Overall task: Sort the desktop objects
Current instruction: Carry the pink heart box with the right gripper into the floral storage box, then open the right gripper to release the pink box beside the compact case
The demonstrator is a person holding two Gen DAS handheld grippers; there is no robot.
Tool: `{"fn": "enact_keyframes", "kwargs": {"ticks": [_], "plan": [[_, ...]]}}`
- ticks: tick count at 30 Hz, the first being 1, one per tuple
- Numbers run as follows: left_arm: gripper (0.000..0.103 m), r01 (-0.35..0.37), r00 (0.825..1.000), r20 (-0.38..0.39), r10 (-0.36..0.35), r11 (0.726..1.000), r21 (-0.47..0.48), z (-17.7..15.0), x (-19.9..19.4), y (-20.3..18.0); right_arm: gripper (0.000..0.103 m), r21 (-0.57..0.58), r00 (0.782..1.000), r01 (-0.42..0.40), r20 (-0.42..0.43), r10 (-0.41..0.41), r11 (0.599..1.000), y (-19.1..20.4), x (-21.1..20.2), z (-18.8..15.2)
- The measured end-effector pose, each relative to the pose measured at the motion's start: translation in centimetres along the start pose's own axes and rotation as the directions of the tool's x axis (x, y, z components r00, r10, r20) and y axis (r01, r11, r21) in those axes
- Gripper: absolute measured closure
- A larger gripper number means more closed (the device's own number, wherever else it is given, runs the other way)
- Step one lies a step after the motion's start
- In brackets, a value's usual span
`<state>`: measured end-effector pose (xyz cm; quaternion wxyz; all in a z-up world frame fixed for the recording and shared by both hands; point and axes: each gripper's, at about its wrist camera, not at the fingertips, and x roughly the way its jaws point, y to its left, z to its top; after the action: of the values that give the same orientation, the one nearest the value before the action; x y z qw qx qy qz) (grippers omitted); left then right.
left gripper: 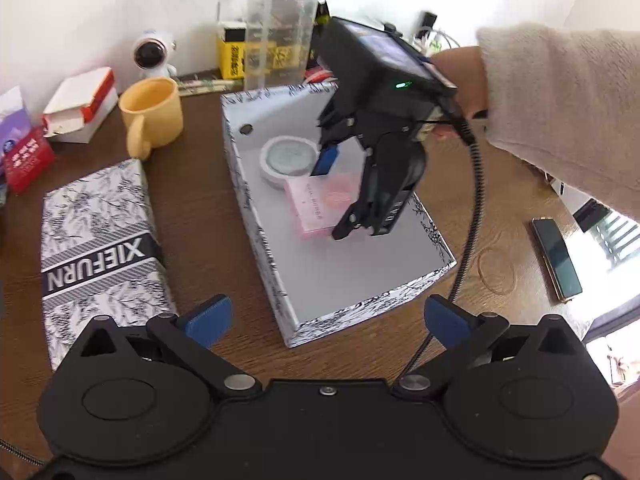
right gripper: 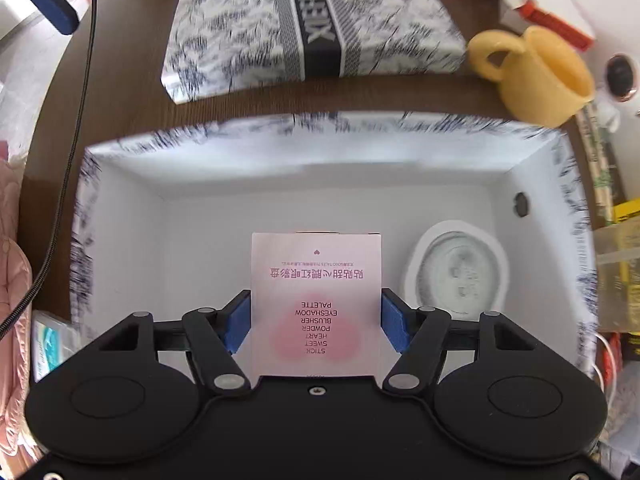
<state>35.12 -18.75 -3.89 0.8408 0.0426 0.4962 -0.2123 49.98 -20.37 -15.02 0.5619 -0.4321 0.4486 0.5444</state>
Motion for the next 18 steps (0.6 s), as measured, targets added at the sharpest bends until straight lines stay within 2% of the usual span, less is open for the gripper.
{"fn": "enact_keyframes", "kwargs": {"ticks": [6,18], "plan": [[0.0,-0.014,0.999,-0.051,0.014,1.0,0.018,0.1,2.1,-0.8,0.034,-0.021,0.999,-0.004,-0.051,0.003,1.0,-1.2,2.7,-0.2],[0.0,-0.023,0.997,-0.077,0.023,1.0,0.0,-0.2,2.8,-0.9,0.034,-0.049,0.999,-0.008,-0.039,0.006,0.999,-1.0,3.5,-0.2]]}}
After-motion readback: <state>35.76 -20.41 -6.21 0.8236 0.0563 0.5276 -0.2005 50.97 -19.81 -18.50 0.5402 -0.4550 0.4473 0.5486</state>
